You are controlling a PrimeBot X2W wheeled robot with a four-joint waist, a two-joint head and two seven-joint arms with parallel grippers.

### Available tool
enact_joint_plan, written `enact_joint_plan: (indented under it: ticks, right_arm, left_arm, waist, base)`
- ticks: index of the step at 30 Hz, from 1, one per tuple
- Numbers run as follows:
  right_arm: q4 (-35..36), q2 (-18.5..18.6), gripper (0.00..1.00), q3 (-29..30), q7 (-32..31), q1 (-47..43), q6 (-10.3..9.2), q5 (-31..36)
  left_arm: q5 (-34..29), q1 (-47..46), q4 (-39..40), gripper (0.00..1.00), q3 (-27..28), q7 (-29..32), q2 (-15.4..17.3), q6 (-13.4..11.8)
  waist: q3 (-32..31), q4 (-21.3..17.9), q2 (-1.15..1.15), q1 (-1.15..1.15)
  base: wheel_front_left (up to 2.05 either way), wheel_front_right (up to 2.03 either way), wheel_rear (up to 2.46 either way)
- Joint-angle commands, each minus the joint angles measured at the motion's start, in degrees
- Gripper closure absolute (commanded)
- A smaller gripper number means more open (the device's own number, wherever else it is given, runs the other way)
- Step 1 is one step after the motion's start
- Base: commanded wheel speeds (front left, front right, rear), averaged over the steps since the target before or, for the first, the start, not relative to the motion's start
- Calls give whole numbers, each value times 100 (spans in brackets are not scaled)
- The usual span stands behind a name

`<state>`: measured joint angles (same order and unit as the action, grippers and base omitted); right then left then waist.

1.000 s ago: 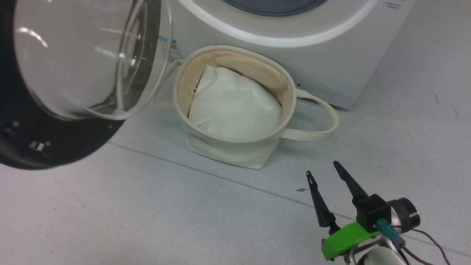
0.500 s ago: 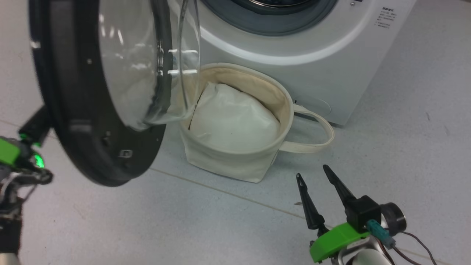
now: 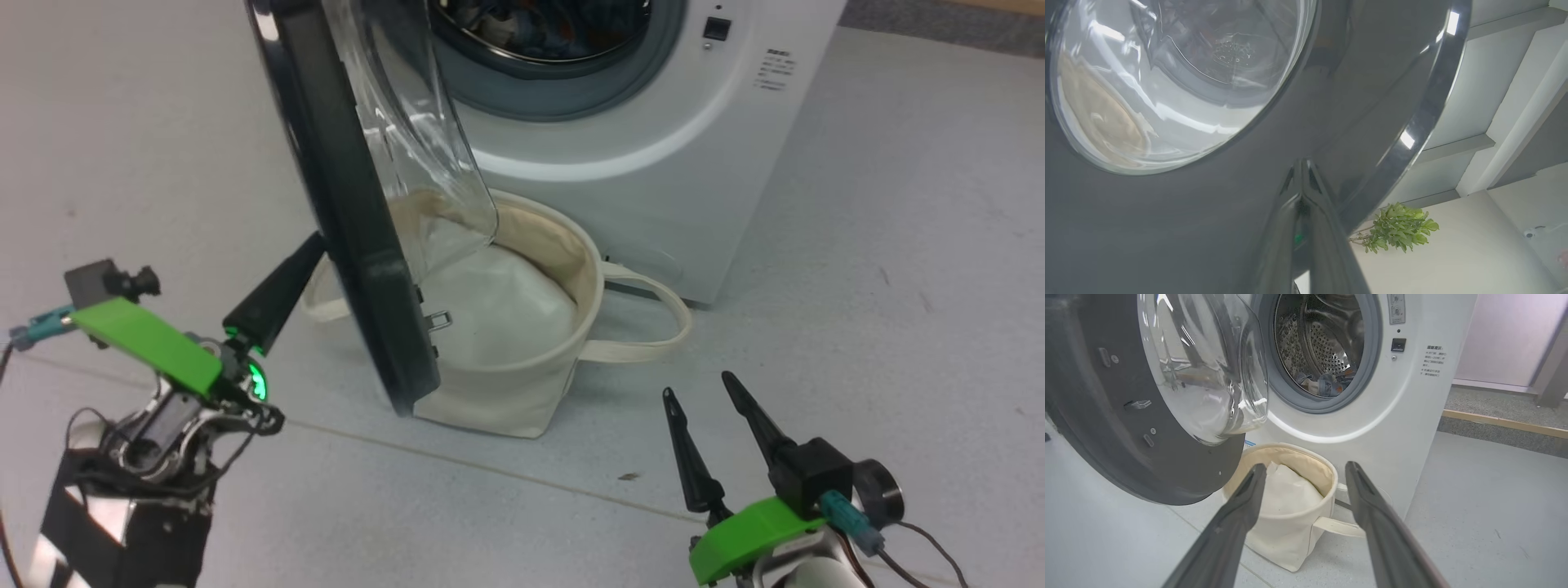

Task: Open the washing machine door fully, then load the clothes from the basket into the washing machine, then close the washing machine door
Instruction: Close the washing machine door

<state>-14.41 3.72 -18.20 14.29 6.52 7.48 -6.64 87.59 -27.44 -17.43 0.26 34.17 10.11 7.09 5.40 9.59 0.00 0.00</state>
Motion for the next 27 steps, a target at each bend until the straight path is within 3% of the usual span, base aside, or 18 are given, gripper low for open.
enact_joint_plan:
  ticks: [1,11,24,27]
  right_arm:
    - [168,-80,0,-77,71,2,1,35]
    - [326,-83,0,31,71,110,1,54]
    - [633,-84,0,311,71,362,1,-47]
    - [707,-84,0,303,71,443,1,-171]
  left_arm:
    - [-8,-182,179,100,132,-30,88,39]
    - [1,-750,-223,100,57,-344,-198,39]
    - [-172,-1374,-232,100,-275,-571,-302,39]
    - [-513,-1518,-274,100,-490,-815,-229,39]
  waist:
    - [-42,-117,0,0]
    - [309,-716,0,0]
    - [1019,-1627,0,0]
    - [1200,-1816,0,0]
  base:
    - [0,0,0]
    - [0,0,0]
    - [0,0,0]
    - [0,0,0]
